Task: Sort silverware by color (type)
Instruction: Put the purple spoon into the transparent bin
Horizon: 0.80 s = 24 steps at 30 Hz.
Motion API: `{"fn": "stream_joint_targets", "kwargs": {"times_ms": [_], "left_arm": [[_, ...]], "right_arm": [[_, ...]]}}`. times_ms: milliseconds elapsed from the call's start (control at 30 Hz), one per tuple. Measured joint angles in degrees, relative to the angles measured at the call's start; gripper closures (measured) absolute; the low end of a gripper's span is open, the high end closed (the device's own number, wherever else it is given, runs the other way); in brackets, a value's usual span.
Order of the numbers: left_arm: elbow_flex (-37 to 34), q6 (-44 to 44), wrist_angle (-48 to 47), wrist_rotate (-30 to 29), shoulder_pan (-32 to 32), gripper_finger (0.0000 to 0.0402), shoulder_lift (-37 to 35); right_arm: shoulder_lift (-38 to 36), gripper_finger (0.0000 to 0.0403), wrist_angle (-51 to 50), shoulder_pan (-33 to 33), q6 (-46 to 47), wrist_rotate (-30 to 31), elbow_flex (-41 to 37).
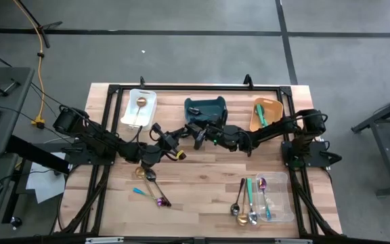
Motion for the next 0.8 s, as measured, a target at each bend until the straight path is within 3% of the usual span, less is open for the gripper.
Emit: {"fn": "stream_joint_targets", "kwargs": {"times_ms": [167, 267, 500, 800], "left_arm": [[0.0, 0.0, 0.0, 0.0, 0.0, 0.0401, 0.0], [0.0, 0.0, 0.1, 0.1, 0.2, 0.0401, 0.0], [0.0, -0.1, 0.0, 0.5, 0.9, 0.0398, 0.0], [0.0, 1.8, -3.3, 2.3, -0.7, 0.0332, -3.5]], "right_arm": [[0.0, 0.0205, 0.0, 0.0, -0.2, 3.6, 0.0], [0.0, 0.0231, 0.0, -0.1, 2.1, 3.7, 0.0], [0.0, 0.0387, 0.4, -0.1, 2.2, 4.0, 0.1], [-3.6, 0.0397, -4.7, -0.5, -1.1, 3.6, 0.0]]}}
